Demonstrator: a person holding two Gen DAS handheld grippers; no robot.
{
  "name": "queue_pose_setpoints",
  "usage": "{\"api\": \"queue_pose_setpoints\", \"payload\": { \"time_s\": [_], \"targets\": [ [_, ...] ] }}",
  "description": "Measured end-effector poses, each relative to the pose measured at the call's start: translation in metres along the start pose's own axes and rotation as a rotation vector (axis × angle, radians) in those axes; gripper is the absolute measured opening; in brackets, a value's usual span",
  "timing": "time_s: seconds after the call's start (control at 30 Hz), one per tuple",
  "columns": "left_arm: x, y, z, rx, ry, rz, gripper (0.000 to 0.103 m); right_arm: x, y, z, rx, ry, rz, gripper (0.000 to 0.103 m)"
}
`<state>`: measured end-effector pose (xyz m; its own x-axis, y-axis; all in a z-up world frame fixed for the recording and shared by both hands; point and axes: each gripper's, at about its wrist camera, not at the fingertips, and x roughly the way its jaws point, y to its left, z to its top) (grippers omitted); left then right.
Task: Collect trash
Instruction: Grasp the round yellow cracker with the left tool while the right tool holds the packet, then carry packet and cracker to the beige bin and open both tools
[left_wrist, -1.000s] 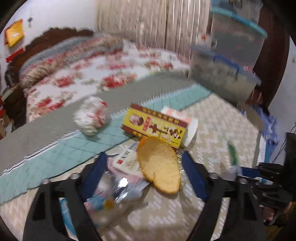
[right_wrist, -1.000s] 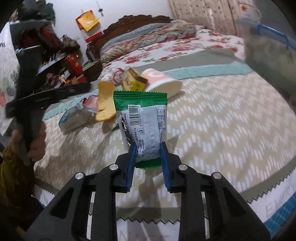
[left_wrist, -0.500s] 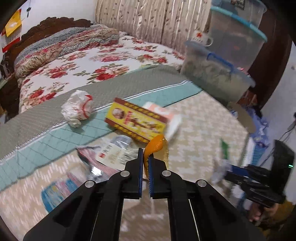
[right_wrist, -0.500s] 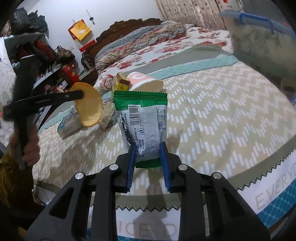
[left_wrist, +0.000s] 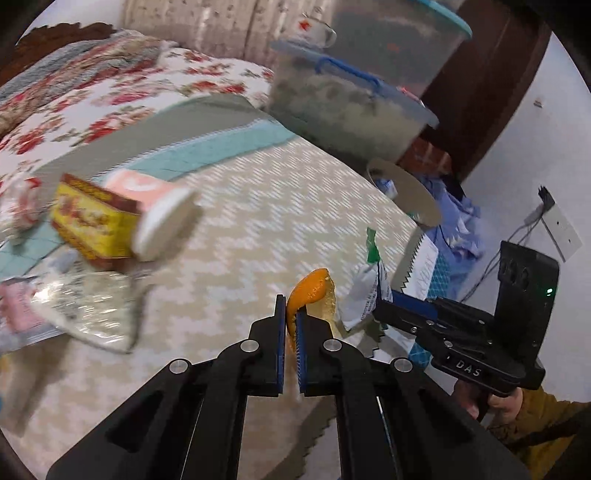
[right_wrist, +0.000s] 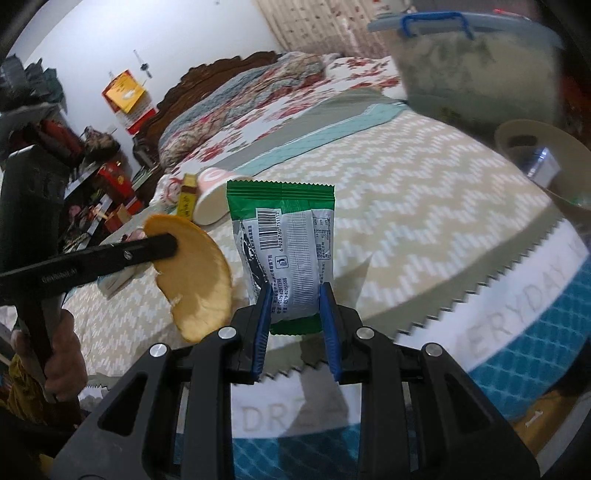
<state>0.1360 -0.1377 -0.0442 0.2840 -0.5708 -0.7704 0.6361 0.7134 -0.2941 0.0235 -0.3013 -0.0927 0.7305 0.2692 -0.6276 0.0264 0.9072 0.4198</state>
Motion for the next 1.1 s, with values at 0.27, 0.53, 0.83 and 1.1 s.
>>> {"api": "queue_pose_setpoints", "payload": {
  "time_s": [0.27, 0.53, 0.83, 1.1],
  "targets": [
    [0.035, -0.028, 0.025, 0.05, 0.039, -0.009, 0.004, -0.012, -0.026, 0.003, 0.032, -0.044, -0.021, 0.028],
    [0.064, -0.062, 0.078, 0.111, 0.03, -0.033, 0.004, -0.036, -0.072, 0.025, 0.104, -0.139, -0.084, 0.028],
    [0.141, -0.14, 0.159, 0.229, 0.044, -0.069, 0.004, -0.063, -0.172, 0.055, 0.25, -0.237, -0.247, 0.028],
    [0.21, -0.192, 0.209, 0.271, 0.06, -0.085, 0.007, -0.056, -0.228, 0.077, 0.311, -0.229, -0.332, 0.031]
  ]
}}
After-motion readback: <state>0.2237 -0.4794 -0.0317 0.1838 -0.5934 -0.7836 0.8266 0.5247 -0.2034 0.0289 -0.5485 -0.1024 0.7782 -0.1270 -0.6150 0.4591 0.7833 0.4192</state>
